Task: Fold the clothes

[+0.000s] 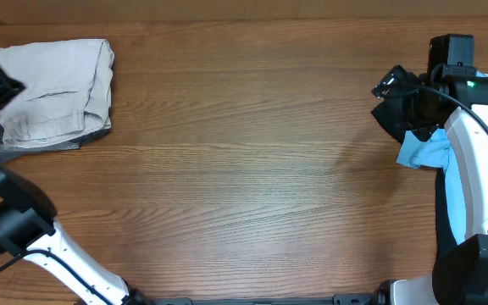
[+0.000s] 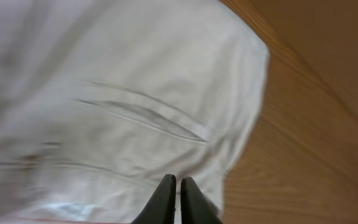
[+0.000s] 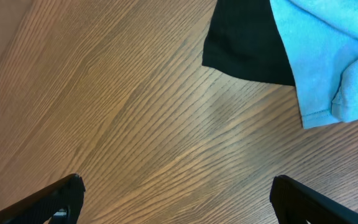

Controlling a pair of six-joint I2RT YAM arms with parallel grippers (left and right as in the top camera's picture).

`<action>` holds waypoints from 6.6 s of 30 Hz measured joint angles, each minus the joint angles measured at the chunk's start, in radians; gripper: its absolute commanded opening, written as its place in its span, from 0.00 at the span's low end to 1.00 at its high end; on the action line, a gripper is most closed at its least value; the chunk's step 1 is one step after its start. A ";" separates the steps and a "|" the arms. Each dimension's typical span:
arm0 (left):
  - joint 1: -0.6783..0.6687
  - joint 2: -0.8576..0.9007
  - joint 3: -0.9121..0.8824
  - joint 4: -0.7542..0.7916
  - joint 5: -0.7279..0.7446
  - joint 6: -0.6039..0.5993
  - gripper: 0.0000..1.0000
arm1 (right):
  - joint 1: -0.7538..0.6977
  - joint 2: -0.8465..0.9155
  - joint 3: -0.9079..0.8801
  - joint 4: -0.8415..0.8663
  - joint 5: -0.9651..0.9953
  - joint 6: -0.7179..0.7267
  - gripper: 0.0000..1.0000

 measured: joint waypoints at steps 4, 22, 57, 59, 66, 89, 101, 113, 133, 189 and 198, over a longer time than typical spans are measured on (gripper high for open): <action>-0.072 -0.003 -0.133 0.082 0.045 0.025 0.07 | 0.000 0.000 0.000 0.000 0.000 0.001 1.00; -0.144 -0.005 -0.564 0.462 0.104 0.043 0.04 | 0.000 0.000 0.000 0.000 0.000 0.000 1.00; 0.060 -0.409 -0.700 0.248 -0.568 -0.549 0.04 | 0.000 0.000 0.000 0.000 0.000 0.000 1.00; 0.082 -0.405 -0.726 0.274 -0.572 -0.561 0.04 | 0.000 0.000 0.000 0.000 0.000 0.000 1.00; 0.098 -0.405 -0.815 0.439 -0.589 -0.568 0.04 | 0.000 0.000 0.000 -0.001 0.000 0.001 1.00; 0.098 -0.201 -0.924 0.808 -0.513 -0.486 0.04 | 0.000 0.000 0.000 0.000 0.000 0.000 1.00; 0.098 -0.171 -0.926 0.930 -0.521 -0.401 0.04 | 0.000 0.000 0.000 0.000 0.000 0.001 1.00; 0.097 -0.149 -0.929 1.074 -0.520 -0.320 0.04 | 0.000 0.000 0.000 0.000 0.000 0.000 1.00; 0.042 -0.421 -0.935 0.760 -0.393 -0.463 0.12 | 0.000 0.000 0.000 0.000 0.000 0.000 1.00; -0.365 -0.557 -0.933 0.697 -0.294 -0.266 1.00 | 0.076 -0.316 -0.011 0.004 0.006 0.000 1.00; -0.365 -0.557 -0.933 0.697 -0.294 -0.266 1.00 | 0.305 -0.814 -0.013 0.037 0.212 0.000 1.00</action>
